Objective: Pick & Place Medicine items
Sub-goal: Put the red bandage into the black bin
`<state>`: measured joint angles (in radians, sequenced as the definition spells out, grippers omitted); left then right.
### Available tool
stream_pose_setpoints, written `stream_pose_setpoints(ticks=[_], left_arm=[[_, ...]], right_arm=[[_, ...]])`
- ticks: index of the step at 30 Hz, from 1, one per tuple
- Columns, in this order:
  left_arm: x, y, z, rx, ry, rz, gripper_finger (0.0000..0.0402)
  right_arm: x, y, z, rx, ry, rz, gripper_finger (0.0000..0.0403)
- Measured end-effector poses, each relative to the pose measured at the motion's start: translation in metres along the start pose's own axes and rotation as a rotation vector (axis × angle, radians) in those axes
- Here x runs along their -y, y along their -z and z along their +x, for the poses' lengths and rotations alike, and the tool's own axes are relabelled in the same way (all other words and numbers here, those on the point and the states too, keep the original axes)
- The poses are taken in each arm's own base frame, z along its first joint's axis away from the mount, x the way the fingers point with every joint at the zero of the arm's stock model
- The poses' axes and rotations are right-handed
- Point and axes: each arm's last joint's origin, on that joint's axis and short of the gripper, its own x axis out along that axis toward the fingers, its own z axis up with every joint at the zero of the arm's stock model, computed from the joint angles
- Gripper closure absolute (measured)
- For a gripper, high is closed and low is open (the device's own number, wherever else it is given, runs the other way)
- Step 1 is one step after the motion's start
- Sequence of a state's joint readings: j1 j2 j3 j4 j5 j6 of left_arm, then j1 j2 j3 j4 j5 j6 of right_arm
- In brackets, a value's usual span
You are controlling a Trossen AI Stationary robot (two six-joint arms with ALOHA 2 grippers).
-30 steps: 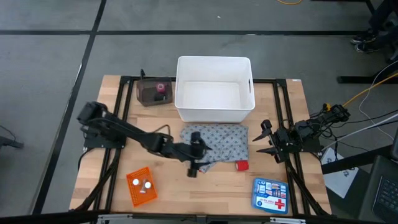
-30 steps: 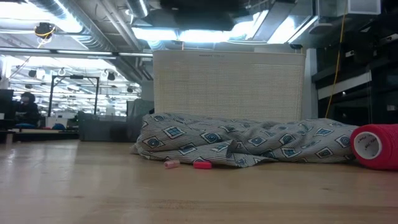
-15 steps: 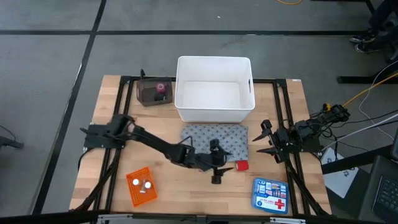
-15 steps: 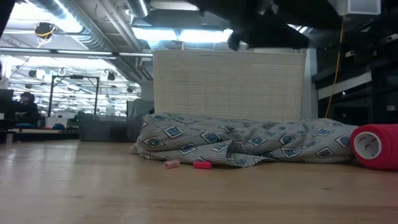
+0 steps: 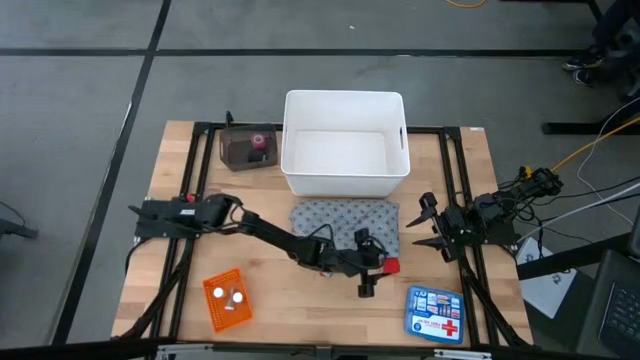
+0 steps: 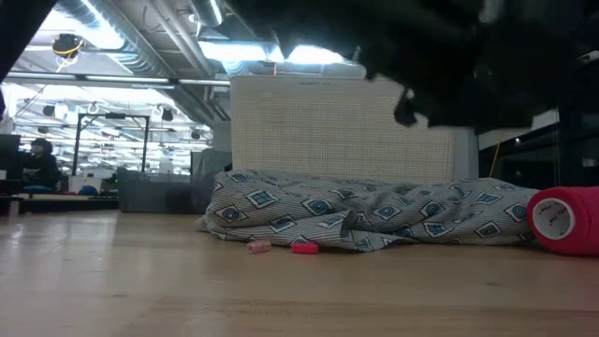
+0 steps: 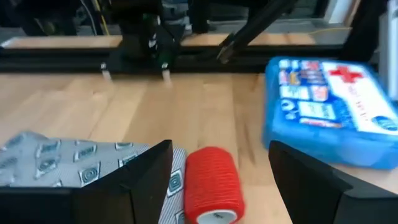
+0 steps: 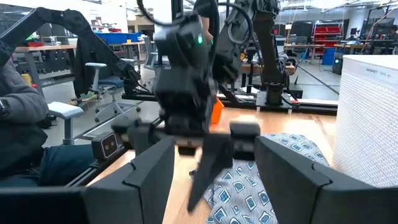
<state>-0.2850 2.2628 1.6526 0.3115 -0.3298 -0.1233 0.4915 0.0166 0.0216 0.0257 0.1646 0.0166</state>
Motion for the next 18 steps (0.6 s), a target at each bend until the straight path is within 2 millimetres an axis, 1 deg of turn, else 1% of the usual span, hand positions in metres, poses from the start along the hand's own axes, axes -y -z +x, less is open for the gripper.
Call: stream_pose_setpoints(ticks=[3, 6, 17, 18], left_arm=[[-0.002, 0.010, 0.011, -0.019, 0.004, -0.016, 0.0139], [-0.005, 0.015, 0.017, -0.030, 0.029, -0.042, 0.0139], [-0.006, 0.018, 0.018, -0.049, 0.033, -0.061, 0.0130], [-0.007, 0.021, 0.020, -0.054, 0.031, -0.068, 0.0130]], right_arm=[[0.000, 0.000, 0.000, 0.000, 0.000, 0.000, 0.0179], [0.000, 0.000, 0.000, 0.000, 0.000, 0.000, 0.0179], [0.000, 0.000, 0.000, 0.000, 0.003, 0.000, 0.0179], [0.000, 0.000, 0.000, 0.000, 0.003, 0.000, 0.0179]])
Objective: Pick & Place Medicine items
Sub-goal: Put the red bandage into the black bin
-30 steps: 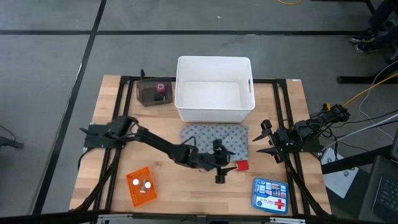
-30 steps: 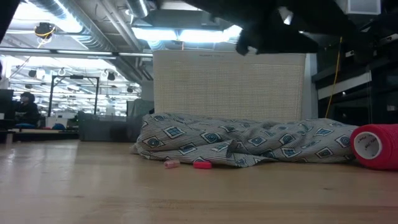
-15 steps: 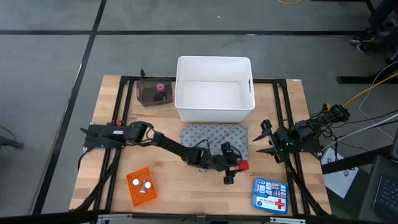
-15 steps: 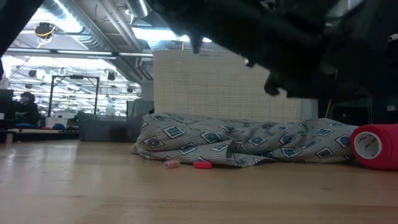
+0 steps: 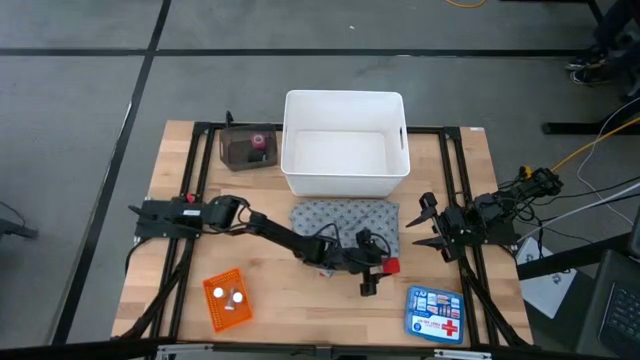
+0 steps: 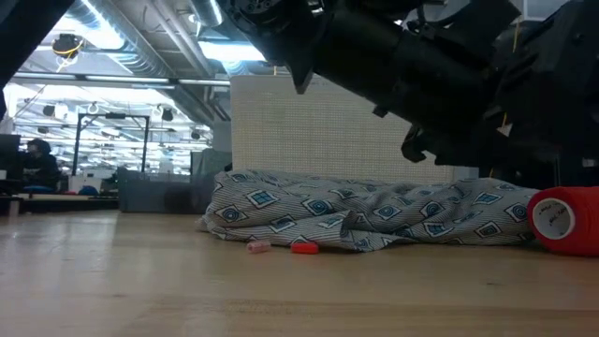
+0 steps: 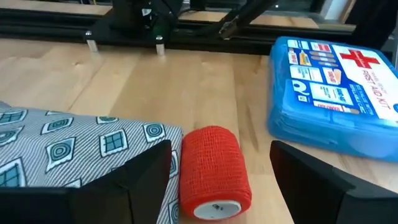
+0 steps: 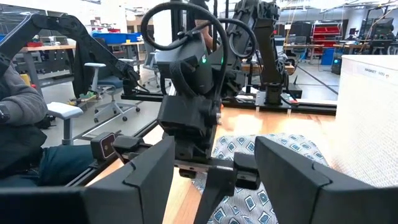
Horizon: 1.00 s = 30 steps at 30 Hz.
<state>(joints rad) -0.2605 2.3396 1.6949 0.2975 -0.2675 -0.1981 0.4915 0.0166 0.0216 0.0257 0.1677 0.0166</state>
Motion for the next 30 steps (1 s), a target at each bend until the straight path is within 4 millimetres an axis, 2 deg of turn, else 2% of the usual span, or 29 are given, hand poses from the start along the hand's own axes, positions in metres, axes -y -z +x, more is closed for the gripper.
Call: stream_pose_setpoints(ticks=[13, 23, 30], left_arm=[[-0.020, 0.038, 0.025, -0.056, 0.041, -0.131, 0.0129], [-0.015, 0.034, 0.024, -0.008, 0.066, -0.096, 0.0154], [-0.004, 0.017, 0.016, 0.056, 0.146, -0.057, 0.0178]], right_arm=[[0.000, 0.000, 0.000, 0.000, 0.000, 0.000, 0.0179], [0.000, 0.000, 0.000, 0.000, 0.000, 0.000, 0.0179], [0.000, 0.000, 0.000, 0.000, 0.000, 0.000, 0.0179]])
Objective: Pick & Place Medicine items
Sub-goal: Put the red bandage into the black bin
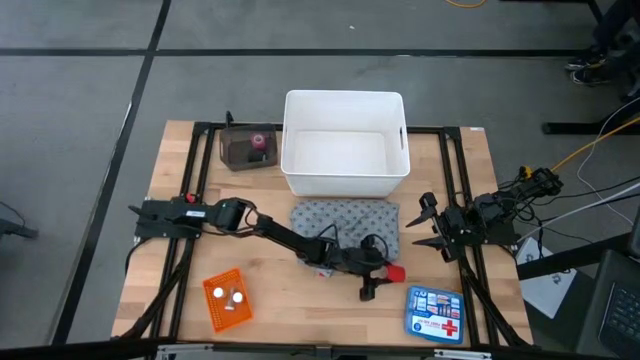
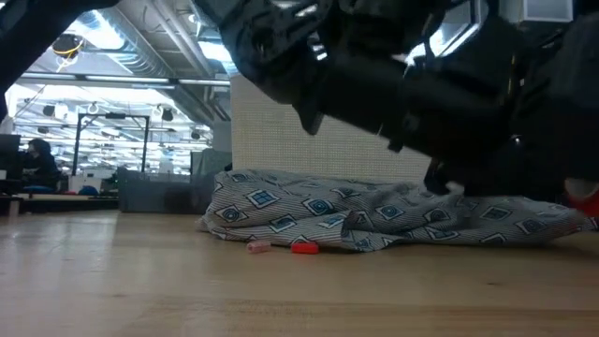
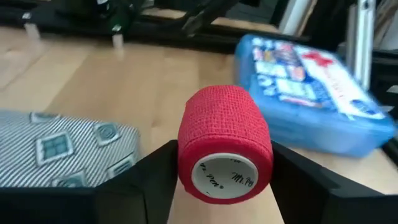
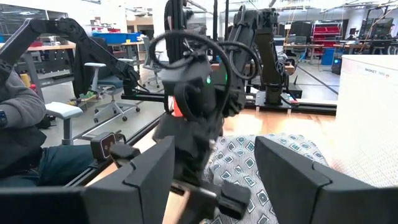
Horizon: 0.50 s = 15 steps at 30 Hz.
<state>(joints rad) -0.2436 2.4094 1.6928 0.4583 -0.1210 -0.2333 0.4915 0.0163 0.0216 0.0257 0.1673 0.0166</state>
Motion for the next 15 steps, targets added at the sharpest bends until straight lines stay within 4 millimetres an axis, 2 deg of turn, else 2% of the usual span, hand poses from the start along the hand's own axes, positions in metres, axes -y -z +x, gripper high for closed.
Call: stream_pose_setpoints(ticks=[8, 15], left_arm=[[0.020, -0.036, -0.017, 0.051, 0.072, 0.073, 0.0189], [0.055, -0.068, -0.053, -0.047, 0.081, 0.277, 0.0190]], right_arm=[[0.000, 0.000, 0.000, 0.000, 0.000, 0.000, 0.0179], [0.000, 0.000, 0.000, 0.000, 0.000, 0.000, 0.0179]])
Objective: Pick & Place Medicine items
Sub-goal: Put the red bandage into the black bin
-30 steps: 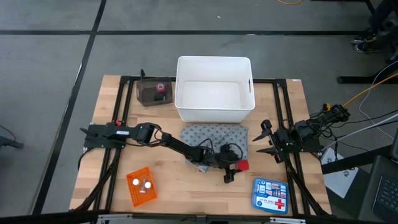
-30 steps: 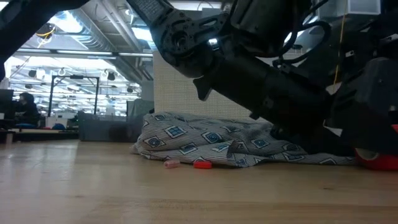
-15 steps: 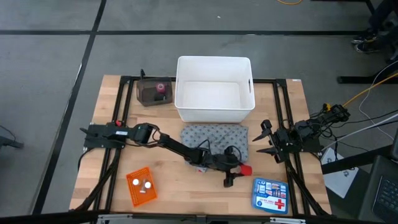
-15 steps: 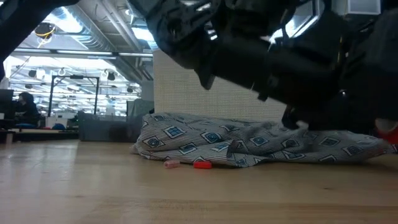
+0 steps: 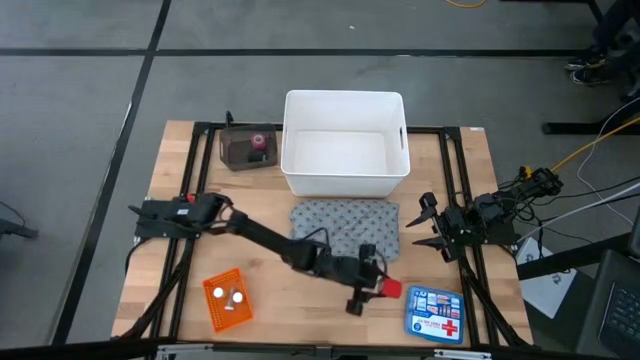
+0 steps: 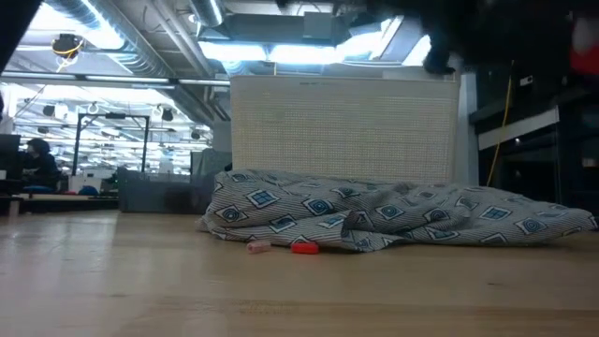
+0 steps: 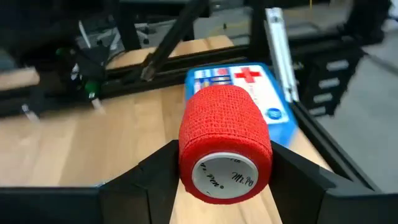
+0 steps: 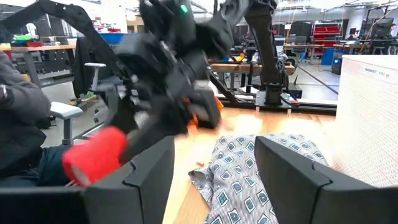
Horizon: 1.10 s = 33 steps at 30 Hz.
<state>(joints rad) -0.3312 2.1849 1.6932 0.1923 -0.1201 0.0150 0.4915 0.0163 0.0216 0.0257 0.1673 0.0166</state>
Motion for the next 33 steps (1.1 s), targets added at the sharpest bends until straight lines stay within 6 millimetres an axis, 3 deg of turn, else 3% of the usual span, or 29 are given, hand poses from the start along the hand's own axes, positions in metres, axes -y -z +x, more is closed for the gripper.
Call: stream_pose_setpoints(ticks=[5, 11, 22, 33], left_arm=[[0.021, -0.030, -0.037, -0.078, -0.025, 0.116, 0.0190], [0.025, -0.055, -0.084, -0.203, -0.086, 0.170, 0.0190], [0.044, -0.064, -0.155, -0.430, -0.249, 0.156, 0.0190], [0.082, -0.053, -0.229, -0.592, -0.414, 0.009, 0.0189]], right_arm=[[0.000, 0.000, 0.000, -0.001, 0.000, 0.000, 0.0179], [0.000, 0.000, 0.000, 0.000, -0.003, 0.000, 0.0179], [0.000, 0.000, 0.000, -0.001, -0.002, 0.000, 0.0179], [0.000, 0.000, 0.000, 0.000, 0.000, 0.000, 0.0179]])
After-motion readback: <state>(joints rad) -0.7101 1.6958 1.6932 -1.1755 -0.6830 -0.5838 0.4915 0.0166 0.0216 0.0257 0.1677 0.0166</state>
